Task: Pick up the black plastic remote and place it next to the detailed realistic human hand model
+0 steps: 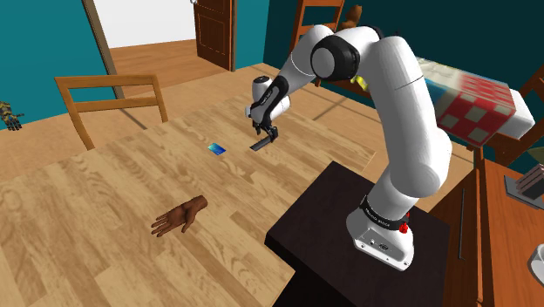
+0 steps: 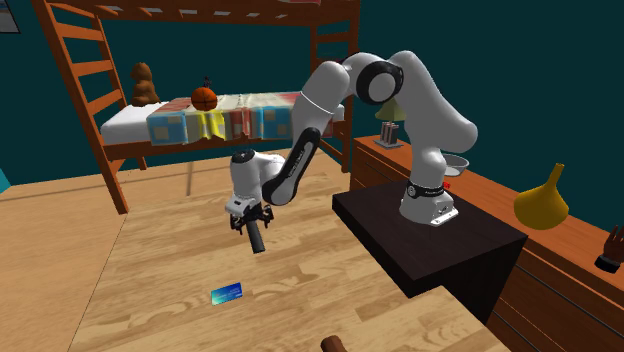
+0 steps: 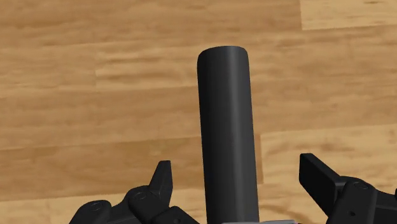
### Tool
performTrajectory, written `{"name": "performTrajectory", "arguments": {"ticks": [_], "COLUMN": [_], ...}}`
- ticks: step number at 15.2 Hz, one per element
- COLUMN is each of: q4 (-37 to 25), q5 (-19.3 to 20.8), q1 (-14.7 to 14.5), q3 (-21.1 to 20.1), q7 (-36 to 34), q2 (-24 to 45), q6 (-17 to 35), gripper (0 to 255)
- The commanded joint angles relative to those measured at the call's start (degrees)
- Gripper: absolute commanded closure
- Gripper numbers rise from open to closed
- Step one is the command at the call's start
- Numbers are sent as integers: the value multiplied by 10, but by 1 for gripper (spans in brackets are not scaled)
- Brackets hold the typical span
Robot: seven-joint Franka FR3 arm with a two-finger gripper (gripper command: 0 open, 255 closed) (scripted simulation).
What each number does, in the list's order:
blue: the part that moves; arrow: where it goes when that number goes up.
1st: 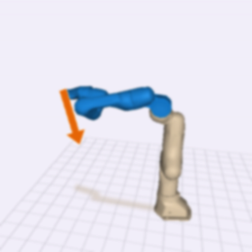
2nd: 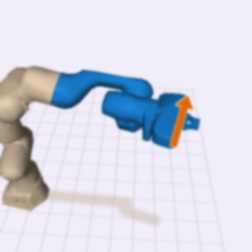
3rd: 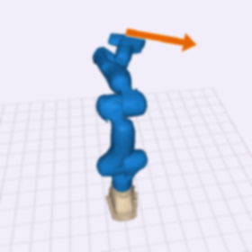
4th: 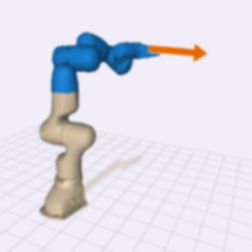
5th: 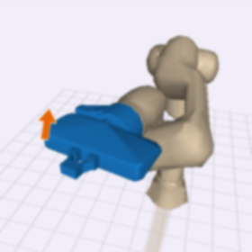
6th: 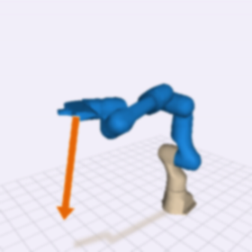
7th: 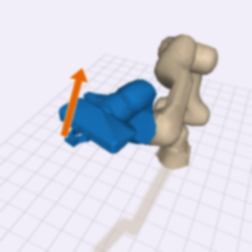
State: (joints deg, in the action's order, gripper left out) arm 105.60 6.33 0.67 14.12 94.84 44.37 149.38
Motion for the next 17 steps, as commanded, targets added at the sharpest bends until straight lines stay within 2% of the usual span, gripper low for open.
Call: {"name": "performTrajectory", "arguments": {"ticks": [1,11,12,17], "q4": [-7,-12,-12,-17], "q5": [-1,-2,-2,-3], "q1": [4,7,7,6], "q3": [-2,-3,-3,-4], "q7": [1,2,2,0], "q2": [15,26,26,31], "q6": [8,14,14,14], "gripper": [0,0,255,255]}}
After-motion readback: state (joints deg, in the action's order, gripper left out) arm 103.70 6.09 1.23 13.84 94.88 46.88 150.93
